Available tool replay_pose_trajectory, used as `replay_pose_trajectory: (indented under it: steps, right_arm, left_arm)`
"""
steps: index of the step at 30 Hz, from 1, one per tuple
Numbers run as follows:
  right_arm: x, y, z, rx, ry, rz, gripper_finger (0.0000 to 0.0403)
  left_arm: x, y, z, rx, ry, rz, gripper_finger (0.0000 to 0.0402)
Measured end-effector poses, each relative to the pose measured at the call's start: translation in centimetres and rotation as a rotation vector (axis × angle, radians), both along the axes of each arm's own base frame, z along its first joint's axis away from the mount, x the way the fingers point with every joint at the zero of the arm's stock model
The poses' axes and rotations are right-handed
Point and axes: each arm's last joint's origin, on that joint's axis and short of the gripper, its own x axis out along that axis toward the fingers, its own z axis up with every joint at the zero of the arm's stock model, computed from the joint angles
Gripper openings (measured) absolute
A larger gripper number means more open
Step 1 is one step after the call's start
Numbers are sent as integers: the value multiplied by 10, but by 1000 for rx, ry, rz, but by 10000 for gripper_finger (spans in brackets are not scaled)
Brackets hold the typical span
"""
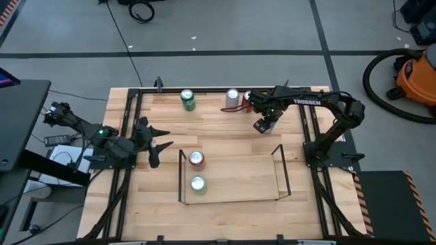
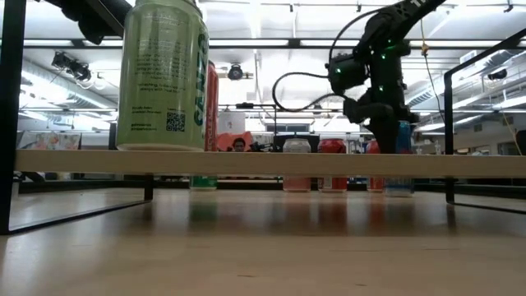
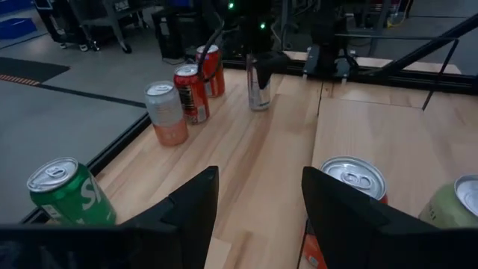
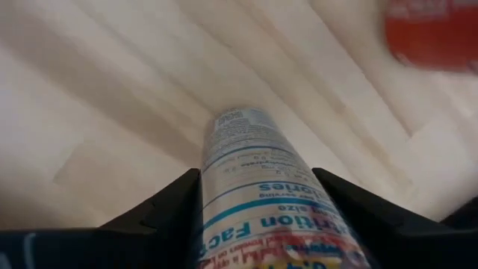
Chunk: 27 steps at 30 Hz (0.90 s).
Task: Place canned beverage on shelf
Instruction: Put the blue soda can on the shelf
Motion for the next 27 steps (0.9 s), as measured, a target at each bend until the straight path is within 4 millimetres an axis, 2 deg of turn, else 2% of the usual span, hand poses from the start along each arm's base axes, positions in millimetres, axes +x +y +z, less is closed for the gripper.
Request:
replay_pose_trajectory:
  steps: [6,11,17,23,27]
  right_arm:
    - [21,18,18,-28,-62,240,257]
    - [38,43,34,-57,-112,423,257]
    - [57,92,56,-78,-176,631,258]
    - [71,144,75,-84,-279,746,259]
    - [92,171,80,-79,-291,813,259]
  left_arm:
    - [0,0,0,1,1,-1,203]
    - [0,0,0,2,1,-2,203]
    - [0,0,0,2,1,-2,203]
    - [1,2,0,7,-2,23,203]
    - [2,5,1,6,-11,53,203]
